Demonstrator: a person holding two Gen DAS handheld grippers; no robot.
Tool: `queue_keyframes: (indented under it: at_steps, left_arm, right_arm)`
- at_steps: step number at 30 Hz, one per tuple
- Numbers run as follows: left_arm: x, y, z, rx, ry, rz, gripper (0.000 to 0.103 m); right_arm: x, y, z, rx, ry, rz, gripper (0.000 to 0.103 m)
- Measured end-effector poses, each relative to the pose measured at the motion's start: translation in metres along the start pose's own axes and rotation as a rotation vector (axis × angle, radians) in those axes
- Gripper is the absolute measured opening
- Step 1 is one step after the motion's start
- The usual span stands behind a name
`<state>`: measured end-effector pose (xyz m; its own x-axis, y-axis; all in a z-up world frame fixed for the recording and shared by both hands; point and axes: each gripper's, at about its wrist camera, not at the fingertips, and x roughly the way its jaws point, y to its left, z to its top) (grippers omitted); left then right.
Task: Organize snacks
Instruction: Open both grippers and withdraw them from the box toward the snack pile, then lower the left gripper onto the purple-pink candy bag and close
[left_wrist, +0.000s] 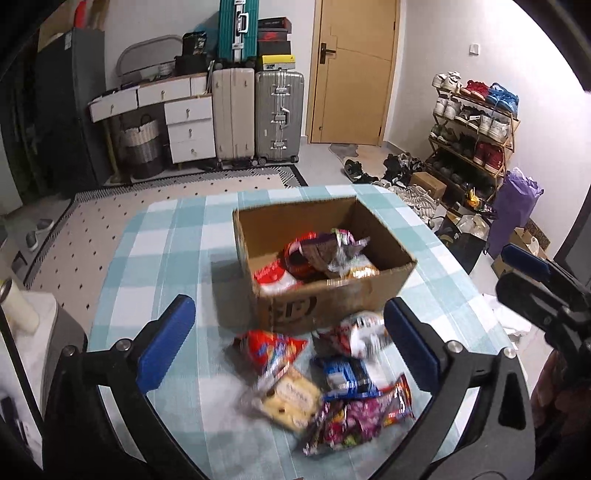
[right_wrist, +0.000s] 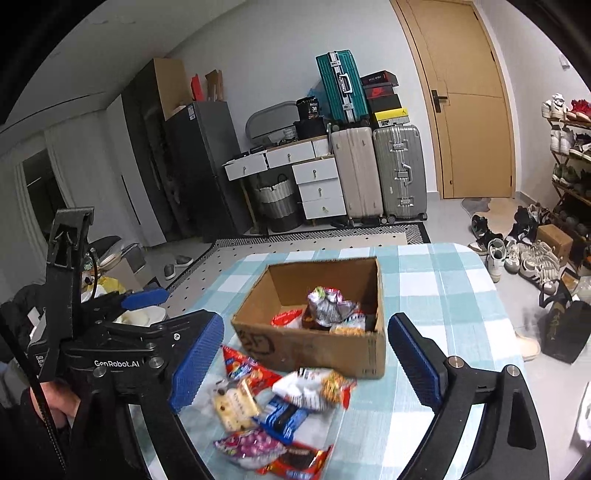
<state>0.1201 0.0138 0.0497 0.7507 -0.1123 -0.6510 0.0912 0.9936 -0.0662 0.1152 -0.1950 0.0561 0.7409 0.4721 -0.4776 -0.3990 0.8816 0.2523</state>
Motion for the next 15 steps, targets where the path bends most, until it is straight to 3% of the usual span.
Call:
queue_keyframes:
  at_steps: [11,15]
  left_arm:
    - [-0.018,0.005,-0.054,-0.052,0.039,-0.017,0.102]
    - [-0.015,0.003,-0.08,-0.058,0.056,-0.08,0.102]
  right_arm:
    - [-0.032,0.015,-0.038,-0.025,0.013,-0.001,0.095]
    - [-0.038,0.016,-0.053,-0.01,0.023,-0.007,0.097]
